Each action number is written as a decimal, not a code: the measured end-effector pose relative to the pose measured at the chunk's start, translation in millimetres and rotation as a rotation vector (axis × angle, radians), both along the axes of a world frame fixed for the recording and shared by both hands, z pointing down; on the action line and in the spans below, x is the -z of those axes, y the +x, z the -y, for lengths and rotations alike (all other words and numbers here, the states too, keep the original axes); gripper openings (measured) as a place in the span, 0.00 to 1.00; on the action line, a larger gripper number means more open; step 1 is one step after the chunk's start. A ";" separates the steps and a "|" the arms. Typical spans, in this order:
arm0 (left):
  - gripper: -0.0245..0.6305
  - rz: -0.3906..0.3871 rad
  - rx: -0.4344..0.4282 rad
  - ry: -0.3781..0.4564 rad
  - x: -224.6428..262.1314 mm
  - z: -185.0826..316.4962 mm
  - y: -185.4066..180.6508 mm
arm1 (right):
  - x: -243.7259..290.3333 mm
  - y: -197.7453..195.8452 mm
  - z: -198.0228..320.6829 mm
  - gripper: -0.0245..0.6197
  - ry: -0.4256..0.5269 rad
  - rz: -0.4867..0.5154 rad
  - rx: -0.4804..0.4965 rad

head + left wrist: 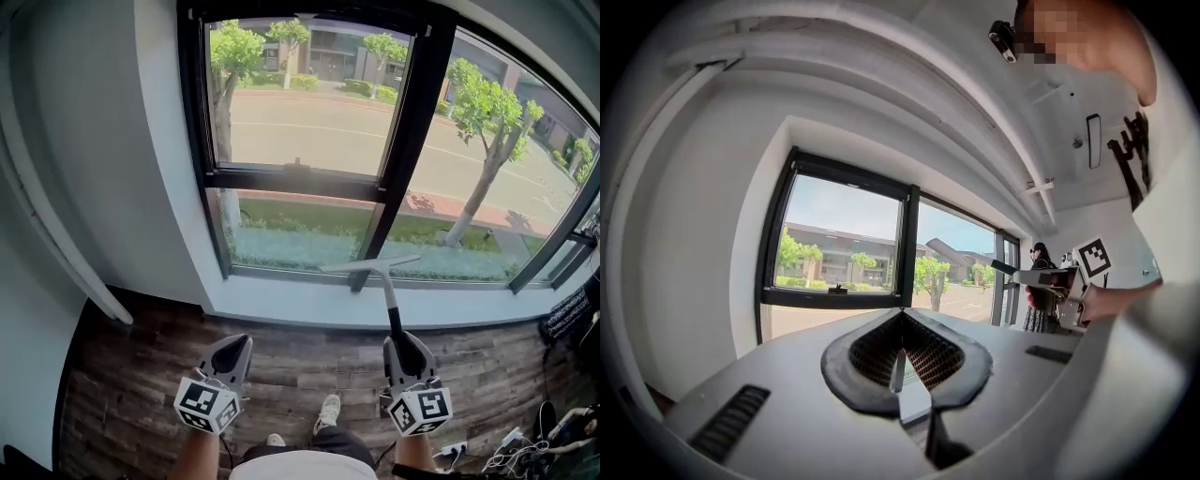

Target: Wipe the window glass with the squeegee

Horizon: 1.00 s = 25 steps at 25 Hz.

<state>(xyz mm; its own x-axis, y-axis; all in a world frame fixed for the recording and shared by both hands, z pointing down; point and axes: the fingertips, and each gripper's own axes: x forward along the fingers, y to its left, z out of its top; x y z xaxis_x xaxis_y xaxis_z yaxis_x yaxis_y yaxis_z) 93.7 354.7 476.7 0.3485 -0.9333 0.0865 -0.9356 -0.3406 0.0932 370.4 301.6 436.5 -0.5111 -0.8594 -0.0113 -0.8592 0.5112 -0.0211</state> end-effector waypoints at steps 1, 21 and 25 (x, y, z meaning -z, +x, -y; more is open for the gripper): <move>0.06 -0.002 0.001 -0.008 -2.8 10.0 -1.0 | -2.3 -1.0 10.9 0.19 -0.002 0.004 0.000; 0.06 -0.002 0.067 0.034 21.5 289.4 57.1 | 12.6 58.4 294.3 0.19 0.071 0.026 0.031; 0.06 0.011 0.052 0.033 22.8 329.0 62.5 | 10.0 62.1 329.6 0.19 0.061 0.031 0.023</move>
